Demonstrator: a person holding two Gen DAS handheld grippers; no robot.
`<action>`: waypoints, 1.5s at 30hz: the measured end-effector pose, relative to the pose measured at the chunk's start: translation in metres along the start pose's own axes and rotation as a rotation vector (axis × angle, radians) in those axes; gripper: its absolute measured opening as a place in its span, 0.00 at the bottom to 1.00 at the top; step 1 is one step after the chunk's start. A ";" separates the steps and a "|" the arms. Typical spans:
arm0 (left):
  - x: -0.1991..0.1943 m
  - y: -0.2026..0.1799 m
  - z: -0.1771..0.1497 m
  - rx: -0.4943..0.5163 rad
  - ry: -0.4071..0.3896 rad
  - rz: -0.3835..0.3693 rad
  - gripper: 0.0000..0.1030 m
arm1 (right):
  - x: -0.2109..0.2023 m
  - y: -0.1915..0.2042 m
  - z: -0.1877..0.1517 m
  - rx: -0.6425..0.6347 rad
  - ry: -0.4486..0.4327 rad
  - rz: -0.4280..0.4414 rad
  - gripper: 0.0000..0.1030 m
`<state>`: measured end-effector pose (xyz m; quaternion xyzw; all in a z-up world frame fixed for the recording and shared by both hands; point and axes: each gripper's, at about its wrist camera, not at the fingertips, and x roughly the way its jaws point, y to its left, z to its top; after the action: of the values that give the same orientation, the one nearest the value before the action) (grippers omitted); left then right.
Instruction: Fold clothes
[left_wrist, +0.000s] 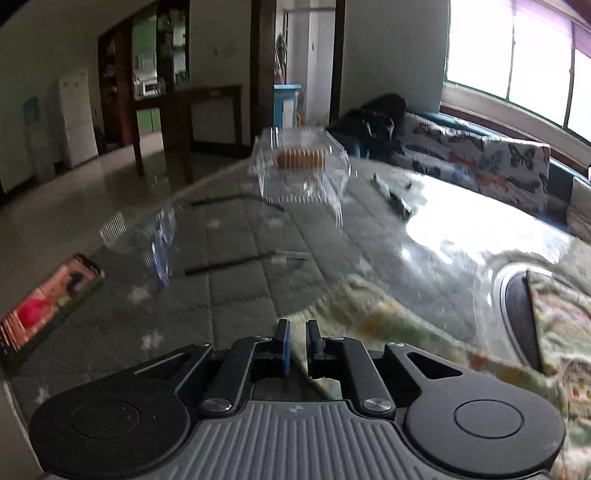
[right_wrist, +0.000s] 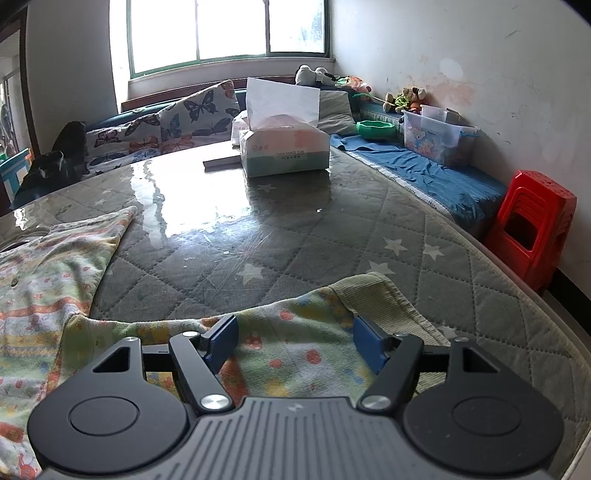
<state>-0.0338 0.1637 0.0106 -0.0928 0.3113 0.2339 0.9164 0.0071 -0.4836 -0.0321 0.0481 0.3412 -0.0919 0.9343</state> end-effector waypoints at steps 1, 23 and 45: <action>-0.001 -0.002 0.004 0.000 -0.008 -0.016 0.09 | 0.000 0.000 0.000 0.000 0.000 0.001 0.69; 0.044 -0.057 0.002 0.180 0.058 -0.099 0.11 | 0.030 0.004 0.029 -0.073 0.008 0.024 0.70; -0.093 -0.180 -0.078 0.521 0.107 -0.753 0.11 | -0.095 0.137 -0.005 -0.483 0.041 0.609 0.43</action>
<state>-0.0526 -0.0529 0.0104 0.0223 0.3510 -0.2066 0.9130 -0.0394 -0.3358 0.0295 -0.0724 0.3420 0.2735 0.8961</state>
